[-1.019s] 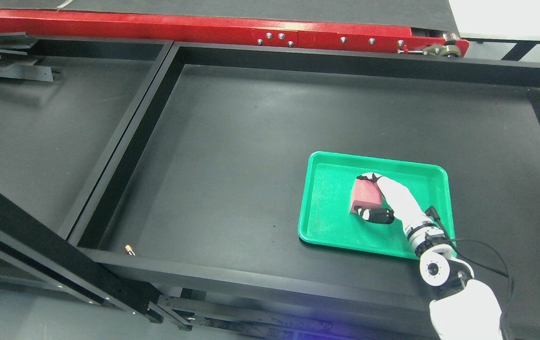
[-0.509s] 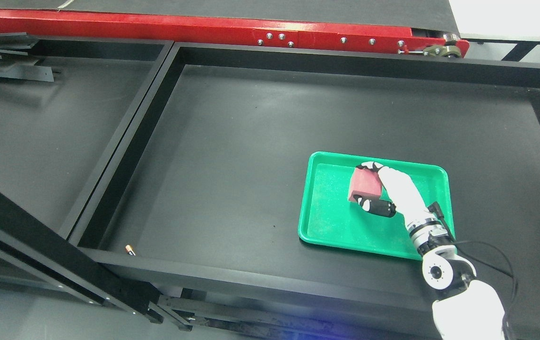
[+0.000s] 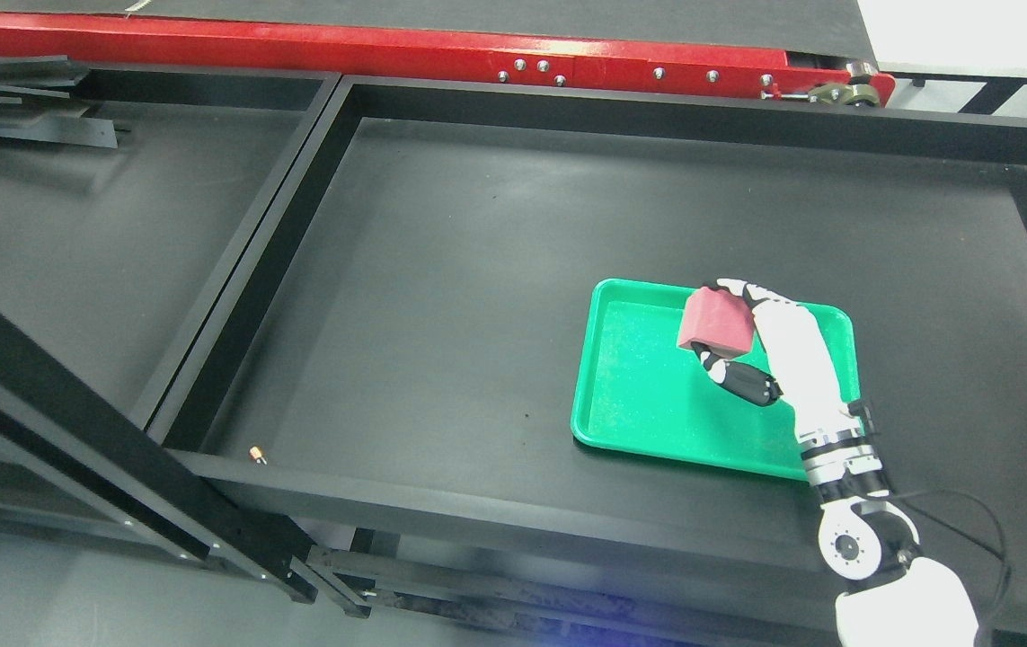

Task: Pick pink block from left shelf to tray
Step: 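Raise the held pink block away from the green tray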

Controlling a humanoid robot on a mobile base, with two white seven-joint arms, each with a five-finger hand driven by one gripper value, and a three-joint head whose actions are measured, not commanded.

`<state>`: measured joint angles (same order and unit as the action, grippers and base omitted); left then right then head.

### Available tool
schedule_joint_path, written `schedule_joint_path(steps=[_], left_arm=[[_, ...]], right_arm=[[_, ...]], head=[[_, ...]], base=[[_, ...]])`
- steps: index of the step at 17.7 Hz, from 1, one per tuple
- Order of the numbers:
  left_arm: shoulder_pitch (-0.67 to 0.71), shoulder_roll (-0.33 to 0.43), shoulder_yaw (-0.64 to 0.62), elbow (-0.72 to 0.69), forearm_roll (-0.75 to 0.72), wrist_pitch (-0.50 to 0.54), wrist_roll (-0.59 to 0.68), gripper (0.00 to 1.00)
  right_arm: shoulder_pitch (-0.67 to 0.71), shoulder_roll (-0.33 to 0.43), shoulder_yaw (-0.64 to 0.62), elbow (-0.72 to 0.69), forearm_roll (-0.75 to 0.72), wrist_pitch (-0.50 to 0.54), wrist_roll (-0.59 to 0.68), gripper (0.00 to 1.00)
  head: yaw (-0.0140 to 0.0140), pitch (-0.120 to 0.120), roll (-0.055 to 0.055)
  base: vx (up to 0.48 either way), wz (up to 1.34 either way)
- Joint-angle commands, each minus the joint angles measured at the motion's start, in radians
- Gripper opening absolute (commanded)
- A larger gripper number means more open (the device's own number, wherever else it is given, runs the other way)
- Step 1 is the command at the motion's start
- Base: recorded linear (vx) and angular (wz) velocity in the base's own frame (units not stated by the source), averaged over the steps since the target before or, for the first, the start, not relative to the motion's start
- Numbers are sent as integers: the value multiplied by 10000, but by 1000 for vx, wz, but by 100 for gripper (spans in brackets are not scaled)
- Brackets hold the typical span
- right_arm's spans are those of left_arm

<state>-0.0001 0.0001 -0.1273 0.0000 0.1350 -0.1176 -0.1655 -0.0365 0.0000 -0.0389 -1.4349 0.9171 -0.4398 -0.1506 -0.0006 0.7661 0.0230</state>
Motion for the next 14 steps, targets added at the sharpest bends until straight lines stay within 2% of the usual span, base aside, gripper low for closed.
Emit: schedule_joint_path(steps=[1, 6, 14], left_arm=[[200, 174, 0, -174, 0, -5, -1, 100], [200, 174, 0, -174, 0, -5, -1, 100], [200, 174, 0, -174, 0, -5, -1, 100]], right_arm=[[303, -175, -239, -837, -59, -66, -2743, 6], [442, -175, -423, -1282, -840, -66, -3402, 7], [718, -175, -470, -1727, -1072, -418, -3909, 8]], head=[[0, 0, 0], [0, 0, 0], [0, 0, 0]], base=[[-90, 40], [-130, 58], [-165, 211]])
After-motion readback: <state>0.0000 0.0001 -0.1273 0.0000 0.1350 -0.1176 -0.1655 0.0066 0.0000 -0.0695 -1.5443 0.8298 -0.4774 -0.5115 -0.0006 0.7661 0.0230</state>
